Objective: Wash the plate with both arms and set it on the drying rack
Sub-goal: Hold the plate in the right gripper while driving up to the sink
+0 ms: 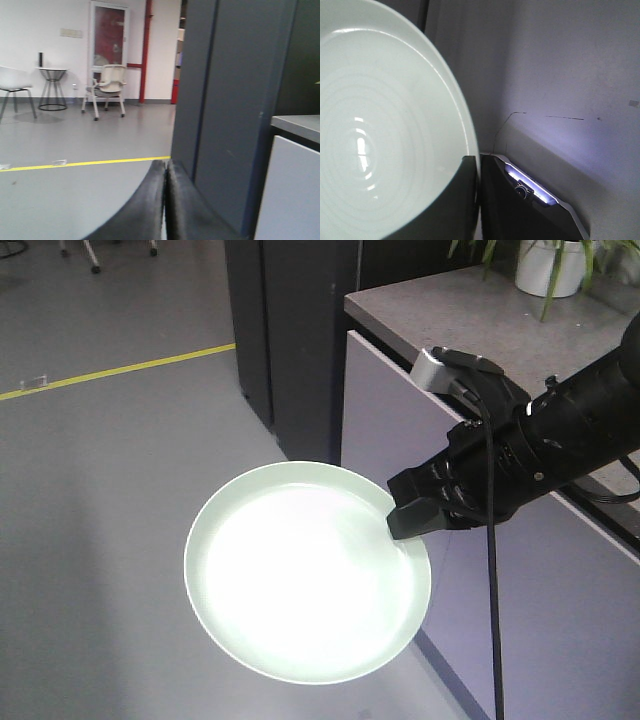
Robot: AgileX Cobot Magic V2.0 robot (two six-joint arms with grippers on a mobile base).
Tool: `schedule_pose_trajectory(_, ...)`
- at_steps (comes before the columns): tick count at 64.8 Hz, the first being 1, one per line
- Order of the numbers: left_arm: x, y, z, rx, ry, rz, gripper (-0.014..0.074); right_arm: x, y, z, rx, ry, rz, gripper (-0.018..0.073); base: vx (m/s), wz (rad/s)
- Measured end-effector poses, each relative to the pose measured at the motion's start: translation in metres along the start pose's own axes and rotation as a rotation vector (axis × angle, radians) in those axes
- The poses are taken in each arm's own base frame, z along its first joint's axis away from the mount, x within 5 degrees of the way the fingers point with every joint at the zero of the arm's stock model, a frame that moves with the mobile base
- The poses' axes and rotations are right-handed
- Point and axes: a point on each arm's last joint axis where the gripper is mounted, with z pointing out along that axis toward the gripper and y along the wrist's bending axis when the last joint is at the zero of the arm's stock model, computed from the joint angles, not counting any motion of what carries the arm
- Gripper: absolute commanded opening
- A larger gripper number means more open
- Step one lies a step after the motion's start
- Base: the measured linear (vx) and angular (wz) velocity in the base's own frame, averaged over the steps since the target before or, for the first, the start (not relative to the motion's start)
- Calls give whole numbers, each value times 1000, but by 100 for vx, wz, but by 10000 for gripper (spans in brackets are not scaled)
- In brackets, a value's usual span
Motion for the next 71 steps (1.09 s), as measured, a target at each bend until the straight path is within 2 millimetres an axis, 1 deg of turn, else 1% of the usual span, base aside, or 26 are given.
schedule_pose_trajectory(36,0,0,0,0,0,0,-6,0,0,0,0,0,0,-4,11,-36)
schedule_pose_trajectory(71,0,0,0,0,0,0,-6,0,0,0,0,0,0,-4,15,-12)
